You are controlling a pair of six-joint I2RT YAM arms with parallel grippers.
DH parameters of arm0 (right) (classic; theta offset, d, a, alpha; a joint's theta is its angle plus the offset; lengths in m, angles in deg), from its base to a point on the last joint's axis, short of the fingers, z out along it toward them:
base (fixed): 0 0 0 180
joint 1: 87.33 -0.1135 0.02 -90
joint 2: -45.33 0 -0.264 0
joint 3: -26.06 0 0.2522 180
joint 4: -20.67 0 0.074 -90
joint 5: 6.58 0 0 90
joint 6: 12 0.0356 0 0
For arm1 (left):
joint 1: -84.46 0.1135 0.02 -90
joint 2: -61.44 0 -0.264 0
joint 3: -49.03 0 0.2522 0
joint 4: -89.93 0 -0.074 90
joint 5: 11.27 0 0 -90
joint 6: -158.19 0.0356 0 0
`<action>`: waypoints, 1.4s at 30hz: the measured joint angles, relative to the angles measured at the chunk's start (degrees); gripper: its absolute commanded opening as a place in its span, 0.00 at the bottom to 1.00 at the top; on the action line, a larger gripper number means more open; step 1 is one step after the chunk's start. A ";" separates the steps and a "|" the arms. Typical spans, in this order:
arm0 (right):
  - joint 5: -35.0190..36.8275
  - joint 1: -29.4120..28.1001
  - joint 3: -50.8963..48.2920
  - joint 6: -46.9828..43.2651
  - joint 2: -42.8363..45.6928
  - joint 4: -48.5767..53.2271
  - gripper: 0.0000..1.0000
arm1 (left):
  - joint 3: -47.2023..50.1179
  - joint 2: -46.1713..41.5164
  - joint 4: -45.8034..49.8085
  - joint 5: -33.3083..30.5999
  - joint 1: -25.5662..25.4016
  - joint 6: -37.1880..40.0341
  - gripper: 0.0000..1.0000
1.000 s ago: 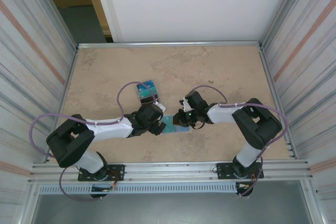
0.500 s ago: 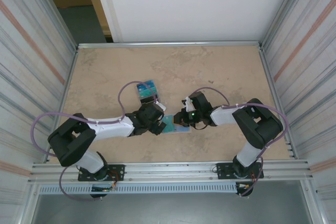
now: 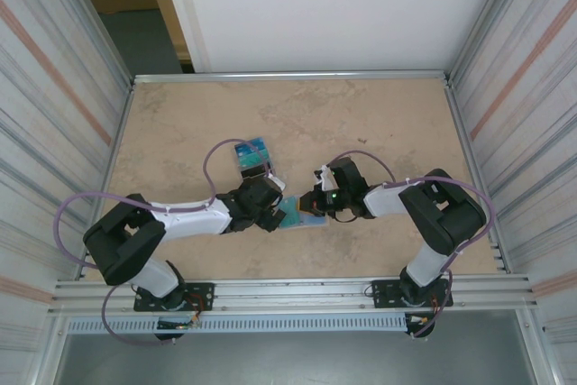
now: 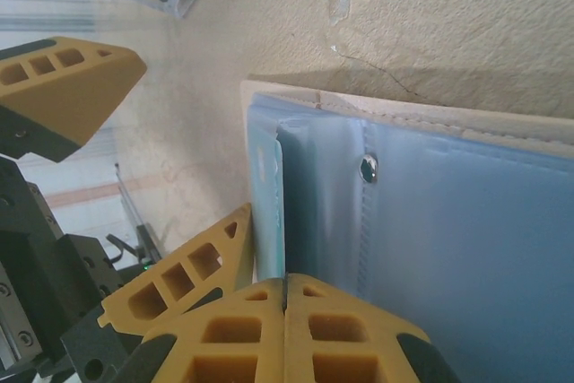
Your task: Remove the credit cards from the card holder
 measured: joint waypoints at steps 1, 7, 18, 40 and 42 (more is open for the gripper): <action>-0.15 0.13 -0.07 0.02 0.00 -0.07 0.01 | -0.04 0.02 0.00 0.00 0.00 0.00 0.99; -0.59 1.22 -0.61 0.02 -0.37 -1.07 0.00 | -0.04 0.02 0.00 0.11 0.00 0.00 0.99; -0.76 2.27 -0.83 0.02 -1.07 -1.51 0.06 | -0.48 0.61 -0.02 0.17 0.00 -0.39 0.99; -2.43 2.29 -1.90 1.95 -1.84 -5.86 0.08 | -0.52 0.68 0.00 0.17 0.00 -0.44 0.99; -2.45 2.29 -1.92 2.01 -1.84 -6.16 0.06 | -0.55 0.68 0.00 0.17 0.00 -0.44 0.99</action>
